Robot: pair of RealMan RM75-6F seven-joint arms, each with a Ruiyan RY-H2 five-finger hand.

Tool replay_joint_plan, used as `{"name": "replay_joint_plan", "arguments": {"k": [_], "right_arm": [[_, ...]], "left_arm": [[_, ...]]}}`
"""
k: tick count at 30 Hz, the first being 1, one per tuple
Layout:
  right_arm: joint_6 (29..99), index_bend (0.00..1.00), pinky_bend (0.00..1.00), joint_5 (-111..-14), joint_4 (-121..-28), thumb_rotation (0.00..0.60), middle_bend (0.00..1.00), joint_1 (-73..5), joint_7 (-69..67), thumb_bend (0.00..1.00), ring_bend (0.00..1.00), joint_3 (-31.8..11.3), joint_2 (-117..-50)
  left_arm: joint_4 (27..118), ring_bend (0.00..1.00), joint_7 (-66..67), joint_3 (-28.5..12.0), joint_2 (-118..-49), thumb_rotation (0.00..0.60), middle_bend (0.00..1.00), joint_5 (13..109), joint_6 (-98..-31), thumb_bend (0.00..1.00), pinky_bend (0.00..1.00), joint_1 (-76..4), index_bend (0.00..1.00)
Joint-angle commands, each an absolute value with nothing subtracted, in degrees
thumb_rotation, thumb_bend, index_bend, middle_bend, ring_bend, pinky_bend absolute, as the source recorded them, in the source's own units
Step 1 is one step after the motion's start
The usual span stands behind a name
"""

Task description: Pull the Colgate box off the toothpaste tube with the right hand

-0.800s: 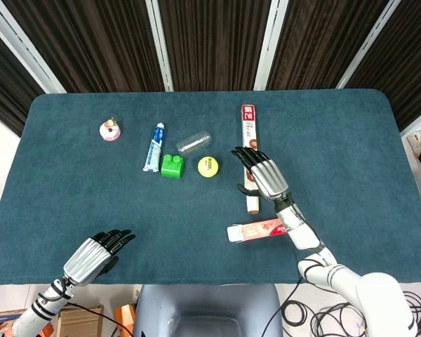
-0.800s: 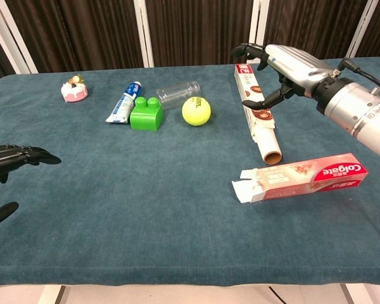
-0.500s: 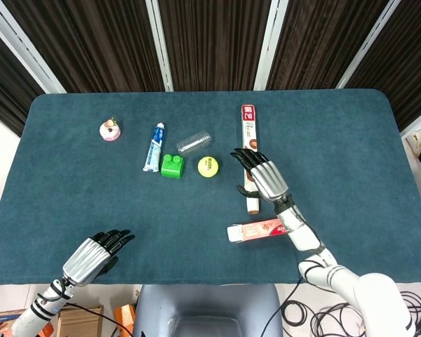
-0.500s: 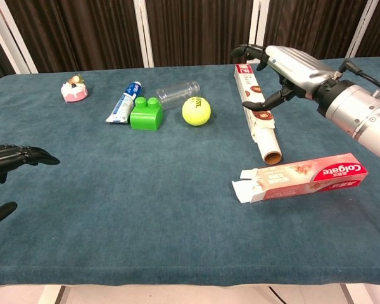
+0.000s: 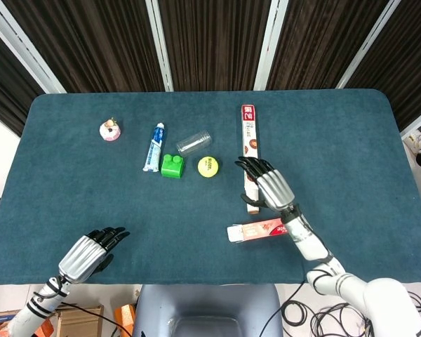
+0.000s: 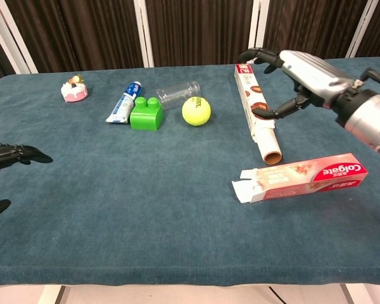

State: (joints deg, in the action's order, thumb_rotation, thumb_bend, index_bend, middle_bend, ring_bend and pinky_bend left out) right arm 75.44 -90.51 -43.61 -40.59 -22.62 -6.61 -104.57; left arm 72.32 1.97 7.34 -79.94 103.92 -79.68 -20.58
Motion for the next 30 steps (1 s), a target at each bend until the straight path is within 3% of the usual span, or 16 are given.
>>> {"name": "replay_joint_plan", "arguments": {"k": [1, 8, 14, 30], "right_arm": [[78.79, 0.17, 0.22, -91.52, -49.31, 0.600, 0.12, -36.87, -21.37, 0.19, 0.11, -4.49, -101.14], [82.38, 0.17, 0.22, -92.04, -59.75, 0.600, 0.13, -30.37, -16.63, 0.19, 0.11, -0.80, -93.78], [80.33, 0.17, 0.22, -91.02, -63.54, 0.600, 0.15, -26.28, -14.22, 0.19, 0.11, 2.48, -89.40], [75.25, 0.18, 0.22, -92.09, -61.48, 0.600, 0.15, -24.71, -11.27, 0.19, 0.11, 4.65, -89.56]], "left_arm": [[74.82, 0.24, 2.48, 6.09, -77.76, 0.600, 0.20, 99.71, -77.00, 0.46, 0.50, -20.39, 0.20], [80.08, 0.24, 5.76, 2.09, -74.78, 0.600, 0.20, 89.34, -74.00, 0.46, 0.51, -18.67, 0.20], [82.36, 0.24, 6.39, 1.27, -73.05, 0.600, 0.20, 87.17, -73.29, 0.46, 0.51, -18.30, 0.20], [82.91, 0.24, 8.25, 1.38, -73.30, 0.600, 0.20, 87.30, -71.66, 0.46, 0.51, -18.75, 0.20]]}}
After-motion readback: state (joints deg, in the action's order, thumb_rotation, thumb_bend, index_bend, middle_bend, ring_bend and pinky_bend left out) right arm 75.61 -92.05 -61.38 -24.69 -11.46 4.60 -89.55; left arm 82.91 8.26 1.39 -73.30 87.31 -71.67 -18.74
